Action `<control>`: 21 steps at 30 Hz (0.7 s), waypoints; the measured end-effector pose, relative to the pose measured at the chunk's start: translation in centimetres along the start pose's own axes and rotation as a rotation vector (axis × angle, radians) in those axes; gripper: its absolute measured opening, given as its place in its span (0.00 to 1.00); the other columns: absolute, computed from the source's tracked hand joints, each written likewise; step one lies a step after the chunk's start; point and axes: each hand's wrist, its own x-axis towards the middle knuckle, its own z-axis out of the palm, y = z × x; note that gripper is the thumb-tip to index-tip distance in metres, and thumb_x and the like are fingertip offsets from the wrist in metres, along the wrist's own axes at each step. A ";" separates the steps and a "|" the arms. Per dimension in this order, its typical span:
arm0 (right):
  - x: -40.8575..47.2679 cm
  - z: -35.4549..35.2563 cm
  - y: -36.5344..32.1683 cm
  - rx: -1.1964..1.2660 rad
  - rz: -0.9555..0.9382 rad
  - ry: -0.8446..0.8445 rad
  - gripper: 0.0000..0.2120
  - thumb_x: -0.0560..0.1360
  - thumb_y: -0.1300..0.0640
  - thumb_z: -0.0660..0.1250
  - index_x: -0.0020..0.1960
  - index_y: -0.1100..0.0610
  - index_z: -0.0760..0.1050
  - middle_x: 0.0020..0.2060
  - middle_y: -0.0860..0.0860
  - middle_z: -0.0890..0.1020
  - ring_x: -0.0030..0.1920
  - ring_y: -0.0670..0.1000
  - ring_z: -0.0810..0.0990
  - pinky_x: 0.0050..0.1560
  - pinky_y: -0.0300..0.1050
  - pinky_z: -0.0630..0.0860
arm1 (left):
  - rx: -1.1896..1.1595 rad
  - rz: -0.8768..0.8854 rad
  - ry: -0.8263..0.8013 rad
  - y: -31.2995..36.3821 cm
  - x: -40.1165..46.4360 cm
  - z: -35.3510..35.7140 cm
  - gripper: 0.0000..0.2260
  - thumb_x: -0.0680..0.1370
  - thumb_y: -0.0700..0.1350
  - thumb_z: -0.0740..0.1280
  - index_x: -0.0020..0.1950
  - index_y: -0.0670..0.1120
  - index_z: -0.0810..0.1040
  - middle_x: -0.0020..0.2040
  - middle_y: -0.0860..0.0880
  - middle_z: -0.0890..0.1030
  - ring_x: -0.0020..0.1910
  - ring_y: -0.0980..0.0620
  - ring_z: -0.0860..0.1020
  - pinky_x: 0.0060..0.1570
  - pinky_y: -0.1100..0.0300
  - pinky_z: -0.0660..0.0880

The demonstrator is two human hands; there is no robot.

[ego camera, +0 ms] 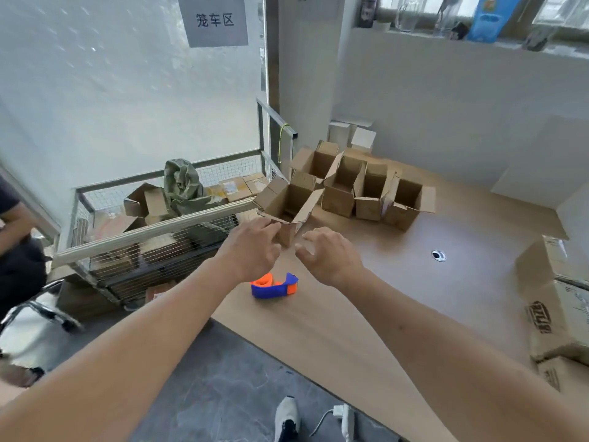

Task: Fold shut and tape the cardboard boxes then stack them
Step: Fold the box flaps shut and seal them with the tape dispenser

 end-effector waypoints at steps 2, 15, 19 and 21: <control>3.4 1.5 -0.1 0.009 -0.006 -0.013 0.21 0.82 0.41 0.59 0.63 0.54 0.79 0.57 0.53 0.80 0.57 0.54 0.78 0.56 0.51 0.78 | 0.005 0.007 -0.006 -2.3 2.5 1.0 0.24 0.83 0.52 0.62 0.78 0.48 0.68 0.75 0.48 0.70 0.72 0.46 0.70 0.71 0.48 0.67; 21.5 10.1 -0.2 0.081 0.119 -0.133 0.17 0.80 0.44 0.64 0.64 0.52 0.79 0.52 0.51 0.80 0.50 0.52 0.79 0.51 0.50 0.80 | -0.062 -0.023 -0.209 -14.1 17.0 7.4 0.23 0.83 0.52 0.61 0.78 0.49 0.68 0.78 0.46 0.68 0.75 0.44 0.67 0.73 0.46 0.65; 25.4 12.8 -0.5 0.056 0.176 -0.177 0.18 0.78 0.44 0.69 0.64 0.51 0.78 0.55 0.51 0.80 0.53 0.53 0.79 0.54 0.52 0.80 | -0.096 0.039 -0.253 -17.3 21.5 9.1 0.23 0.83 0.52 0.61 0.78 0.48 0.68 0.77 0.47 0.68 0.75 0.45 0.67 0.74 0.46 0.65; 26.9 14.6 -0.6 0.029 0.209 -0.171 0.20 0.76 0.44 0.71 0.65 0.50 0.77 0.57 0.51 0.80 0.55 0.53 0.79 0.55 0.52 0.80 | -0.107 0.089 -0.268 -18.5 23.6 10.4 0.22 0.84 0.50 0.61 0.77 0.47 0.69 0.77 0.46 0.68 0.74 0.44 0.68 0.74 0.46 0.66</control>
